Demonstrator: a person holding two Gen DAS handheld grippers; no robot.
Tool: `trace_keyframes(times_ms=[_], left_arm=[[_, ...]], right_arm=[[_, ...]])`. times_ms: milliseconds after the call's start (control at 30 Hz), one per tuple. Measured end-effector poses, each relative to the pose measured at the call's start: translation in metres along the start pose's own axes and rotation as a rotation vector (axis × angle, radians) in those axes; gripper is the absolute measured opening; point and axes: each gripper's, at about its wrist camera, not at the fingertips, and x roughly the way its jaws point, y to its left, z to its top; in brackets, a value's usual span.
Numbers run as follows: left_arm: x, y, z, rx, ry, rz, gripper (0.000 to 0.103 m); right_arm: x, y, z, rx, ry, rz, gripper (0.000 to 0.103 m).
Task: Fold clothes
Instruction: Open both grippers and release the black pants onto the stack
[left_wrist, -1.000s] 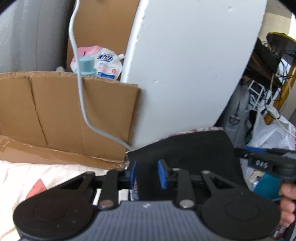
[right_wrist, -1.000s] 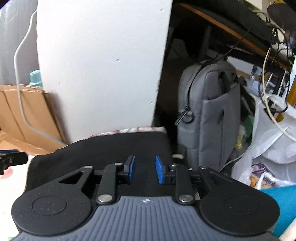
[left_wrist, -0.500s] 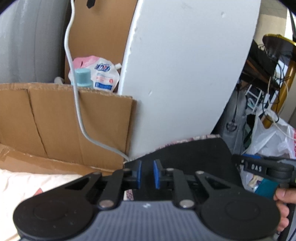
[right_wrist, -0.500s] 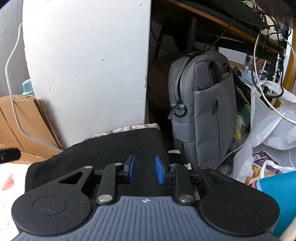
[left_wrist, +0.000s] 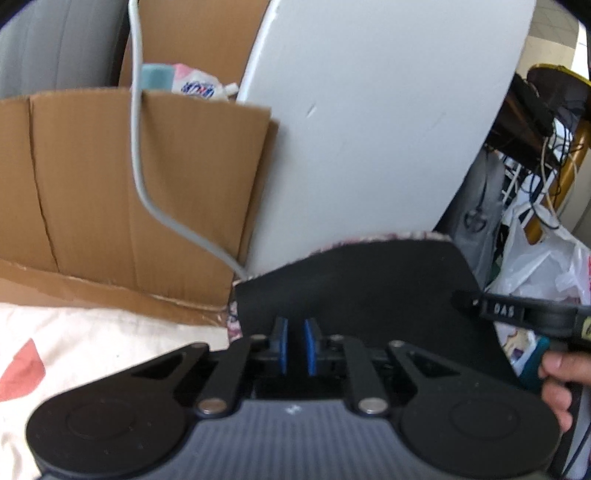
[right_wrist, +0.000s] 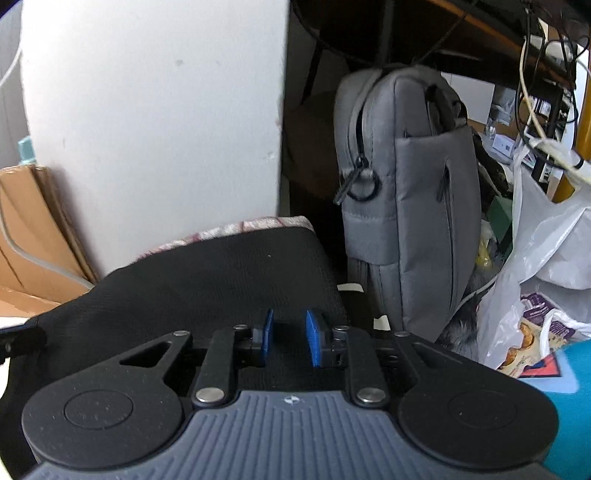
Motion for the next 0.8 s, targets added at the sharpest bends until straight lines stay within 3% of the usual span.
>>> trace_keyframes(times_ms=[300,400,500,800], left_arm=[[0.022,0.024,-0.001,-0.063,0.012,-0.063,0.008],[0.012,0.029,0.010,-0.093,0.014,-0.073,0.007],[-0.015,0.031,0.017,-0.099,-0.015,-0.047,0.011],[-0.052,0.020,0.009,-0.057,0.047,-0.072,0.011]], right_arm=[[0.024,0.003,-0.002,-0.023,0.019,-0.034,0.022],[0.022,0.001,0.004,-0.008,0.042,-0.046,0.022],[0.004,0.001,0.012,-0.025,0.044,-0.102,0.022],[-0.049,-0.005,-0.005,0.082,0.054,-0.031,0.023]])
